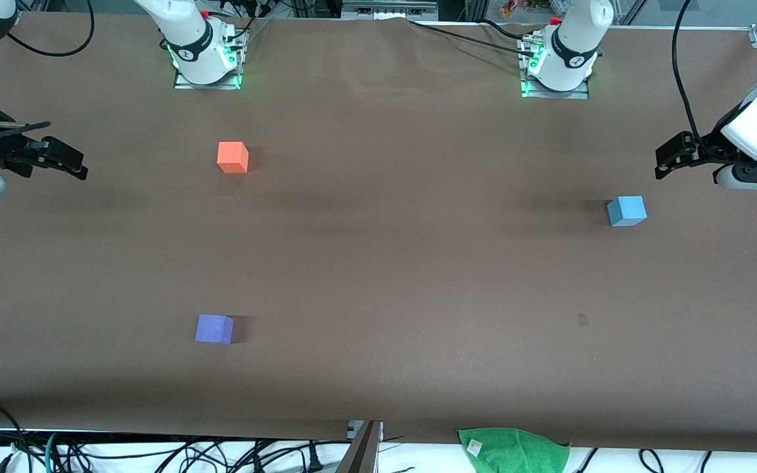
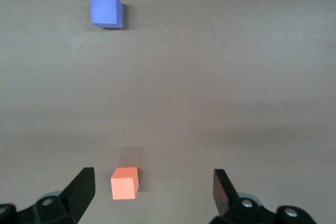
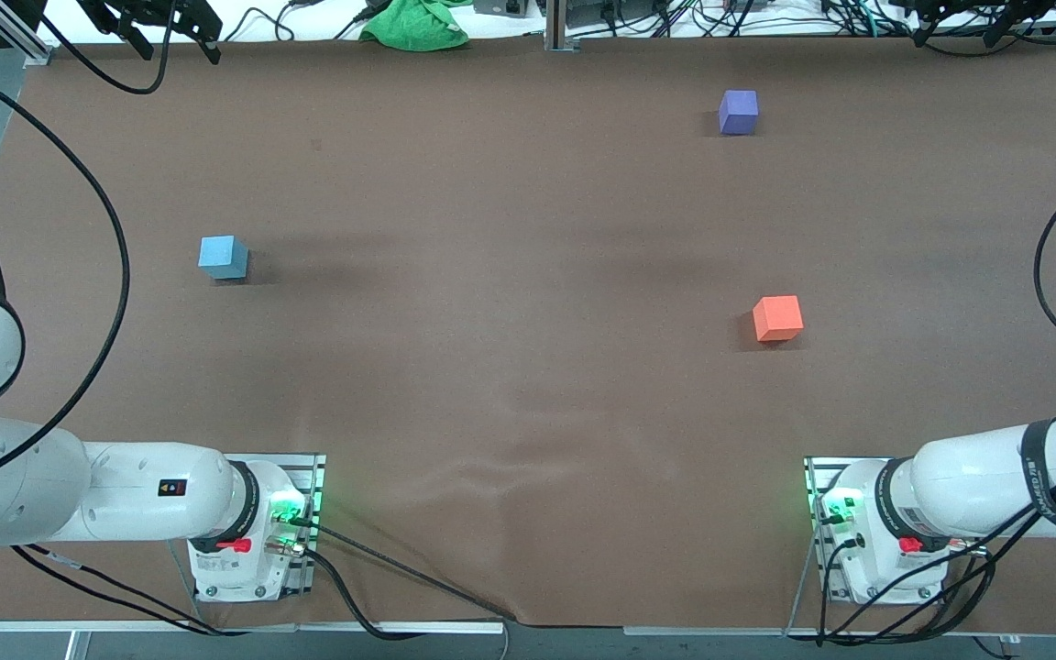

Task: Place blue block between orange and purple blocks

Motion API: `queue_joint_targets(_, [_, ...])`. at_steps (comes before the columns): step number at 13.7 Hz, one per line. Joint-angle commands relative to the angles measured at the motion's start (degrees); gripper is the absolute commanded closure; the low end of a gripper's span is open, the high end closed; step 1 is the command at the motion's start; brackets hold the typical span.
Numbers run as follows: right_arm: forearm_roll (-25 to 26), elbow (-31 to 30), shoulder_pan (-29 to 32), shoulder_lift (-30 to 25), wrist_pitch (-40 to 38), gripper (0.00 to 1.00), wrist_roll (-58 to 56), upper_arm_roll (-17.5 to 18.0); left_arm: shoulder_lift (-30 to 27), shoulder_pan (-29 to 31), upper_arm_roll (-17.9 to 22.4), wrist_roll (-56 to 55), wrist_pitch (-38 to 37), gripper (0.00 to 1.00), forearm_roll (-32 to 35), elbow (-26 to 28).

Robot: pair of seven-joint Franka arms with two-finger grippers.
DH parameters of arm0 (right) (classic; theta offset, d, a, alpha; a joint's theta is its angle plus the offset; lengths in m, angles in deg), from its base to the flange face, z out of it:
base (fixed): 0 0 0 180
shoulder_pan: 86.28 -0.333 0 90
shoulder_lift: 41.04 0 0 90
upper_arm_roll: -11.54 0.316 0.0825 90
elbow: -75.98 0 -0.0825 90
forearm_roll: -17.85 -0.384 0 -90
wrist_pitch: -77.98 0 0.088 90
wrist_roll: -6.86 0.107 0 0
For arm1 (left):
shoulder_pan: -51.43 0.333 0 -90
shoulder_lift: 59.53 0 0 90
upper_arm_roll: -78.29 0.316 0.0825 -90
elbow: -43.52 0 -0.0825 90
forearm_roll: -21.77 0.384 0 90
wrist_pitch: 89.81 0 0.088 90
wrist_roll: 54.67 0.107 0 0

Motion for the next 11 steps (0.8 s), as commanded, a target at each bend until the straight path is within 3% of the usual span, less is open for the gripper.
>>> queue_joint_targets(1, [0.1, -0.6, 0.3, -0.6, 0.2, 0.01, -0.4, 0.1, 0.3, -0.4, 0.2, -0.5, -0.6, 0.00, -1.1, -0.8])
queue_joint_targets(11, [0.0, -0.6, 0.3, -0.6, 0.1, 0.01, -0.4, 0.1, 1.1, -0.3, 0.2, -0.5, -1.2, 0.00, -0.7, -0.8])
